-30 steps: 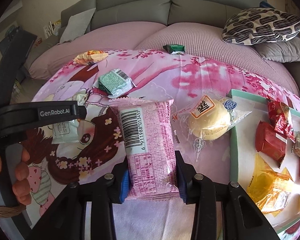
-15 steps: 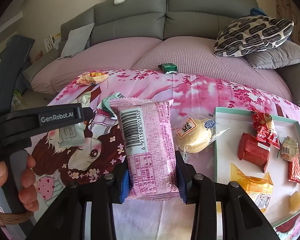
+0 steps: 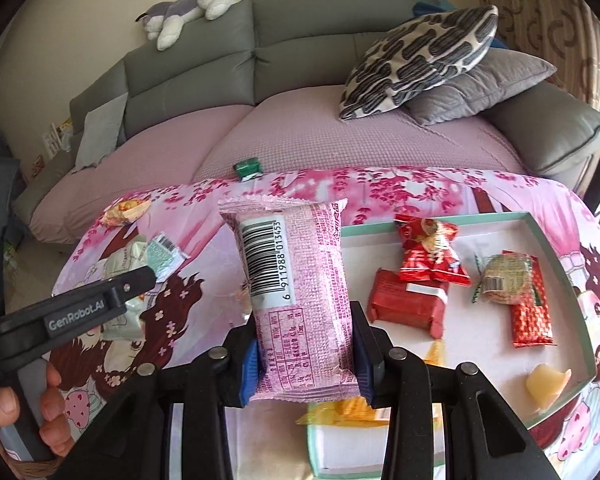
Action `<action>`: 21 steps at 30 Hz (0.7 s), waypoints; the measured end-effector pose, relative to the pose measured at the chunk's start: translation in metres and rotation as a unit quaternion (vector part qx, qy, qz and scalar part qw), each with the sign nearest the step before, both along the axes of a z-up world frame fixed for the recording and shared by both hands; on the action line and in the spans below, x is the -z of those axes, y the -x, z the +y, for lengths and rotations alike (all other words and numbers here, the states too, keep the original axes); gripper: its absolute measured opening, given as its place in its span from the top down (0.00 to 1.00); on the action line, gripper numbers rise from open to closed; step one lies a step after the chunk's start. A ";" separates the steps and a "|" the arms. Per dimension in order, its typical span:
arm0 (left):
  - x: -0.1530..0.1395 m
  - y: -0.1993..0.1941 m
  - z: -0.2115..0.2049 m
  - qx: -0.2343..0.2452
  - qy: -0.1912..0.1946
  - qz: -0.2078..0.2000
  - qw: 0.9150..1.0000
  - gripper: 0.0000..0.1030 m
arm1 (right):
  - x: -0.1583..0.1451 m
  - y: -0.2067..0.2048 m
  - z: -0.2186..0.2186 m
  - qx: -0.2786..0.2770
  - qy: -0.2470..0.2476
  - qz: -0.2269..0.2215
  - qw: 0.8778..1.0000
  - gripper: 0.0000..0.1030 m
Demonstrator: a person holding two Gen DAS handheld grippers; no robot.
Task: Organize snacks
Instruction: 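Carry the beige packet and pink wafer bag over the tray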
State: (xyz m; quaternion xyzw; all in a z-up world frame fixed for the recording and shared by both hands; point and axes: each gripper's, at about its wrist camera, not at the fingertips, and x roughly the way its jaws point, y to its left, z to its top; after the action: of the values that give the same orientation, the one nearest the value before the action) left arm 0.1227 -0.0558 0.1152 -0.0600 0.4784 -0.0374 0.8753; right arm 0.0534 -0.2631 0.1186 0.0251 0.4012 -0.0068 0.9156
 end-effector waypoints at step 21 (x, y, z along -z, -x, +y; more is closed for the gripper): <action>-0.030 -0.012 -0.129 0.149 -0.006 -0.029 0.988 0.48 | -0.012 0.012 -0.136 0.172 -0.027 -0.003 0.985 0.60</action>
State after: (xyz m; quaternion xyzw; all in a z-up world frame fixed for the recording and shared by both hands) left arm 0.1350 -0.1852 0.1450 0.0182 0.4565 -0.1659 0.8739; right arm 0.0416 -0.3994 0.1302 0.1186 0.3884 -0.1534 0.9009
